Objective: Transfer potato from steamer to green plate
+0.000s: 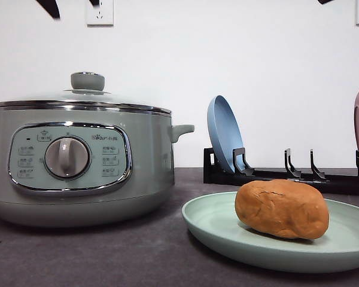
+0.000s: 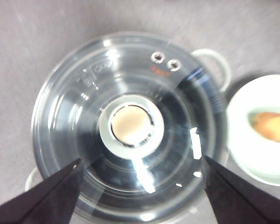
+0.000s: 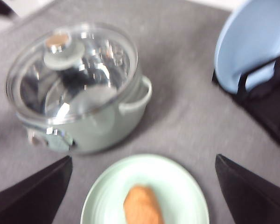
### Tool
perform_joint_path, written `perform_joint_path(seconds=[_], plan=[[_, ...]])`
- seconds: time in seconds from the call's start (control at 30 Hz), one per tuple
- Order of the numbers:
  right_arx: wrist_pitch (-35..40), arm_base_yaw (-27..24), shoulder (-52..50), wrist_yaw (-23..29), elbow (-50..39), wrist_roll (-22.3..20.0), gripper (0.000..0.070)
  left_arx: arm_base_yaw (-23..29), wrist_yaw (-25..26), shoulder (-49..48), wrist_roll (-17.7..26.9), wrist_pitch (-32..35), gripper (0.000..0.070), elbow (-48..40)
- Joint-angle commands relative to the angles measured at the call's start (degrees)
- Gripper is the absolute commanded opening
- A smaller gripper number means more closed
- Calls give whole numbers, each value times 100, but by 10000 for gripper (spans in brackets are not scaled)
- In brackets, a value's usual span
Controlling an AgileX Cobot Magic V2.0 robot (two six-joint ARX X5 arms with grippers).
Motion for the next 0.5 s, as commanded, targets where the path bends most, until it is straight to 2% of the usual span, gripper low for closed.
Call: perform_joint_path(seconds=[0.0,0.23,0.47], plan=[[-90,28,37,-41,114,115,619,-42,193,-182,-9,-12,514,131],[-772,28,35,-592,114,220,618,-42,885,-829,-11,-320,510,131],[-1352,28,37,-880,114,237,618,-46,1333,-1085,-10,-585,505,131]])
